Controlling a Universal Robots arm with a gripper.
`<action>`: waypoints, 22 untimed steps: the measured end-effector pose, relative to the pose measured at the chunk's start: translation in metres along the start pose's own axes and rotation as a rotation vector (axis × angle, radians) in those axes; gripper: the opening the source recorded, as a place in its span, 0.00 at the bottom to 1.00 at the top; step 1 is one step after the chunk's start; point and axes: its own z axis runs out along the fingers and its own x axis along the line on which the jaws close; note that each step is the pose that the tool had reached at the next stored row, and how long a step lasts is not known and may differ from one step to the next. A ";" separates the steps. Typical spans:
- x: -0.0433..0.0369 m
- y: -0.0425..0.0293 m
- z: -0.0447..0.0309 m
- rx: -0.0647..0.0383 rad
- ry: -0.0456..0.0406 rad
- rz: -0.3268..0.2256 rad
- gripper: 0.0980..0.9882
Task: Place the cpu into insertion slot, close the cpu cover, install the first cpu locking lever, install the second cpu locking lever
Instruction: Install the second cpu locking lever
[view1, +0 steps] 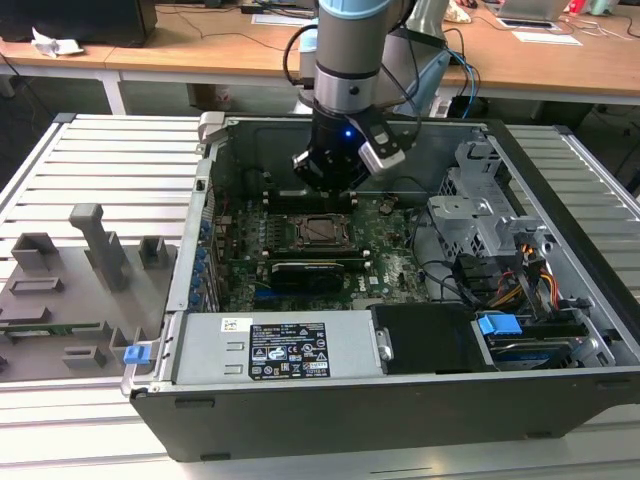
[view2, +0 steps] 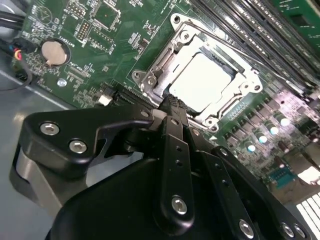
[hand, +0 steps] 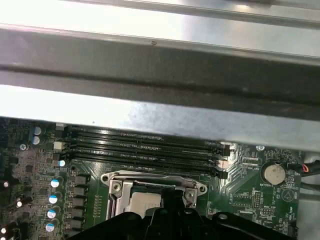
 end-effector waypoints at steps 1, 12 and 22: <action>0.0000 -0.0002 -0.0025 0.000 0.0000 0.000 0.01; 0.0023 -0.0229 -0.0031 0.000 -0.0001 0.000 0.01; 0.0039 -0.0387 -0.0092 -0.004 -0.0005 0.000 0.01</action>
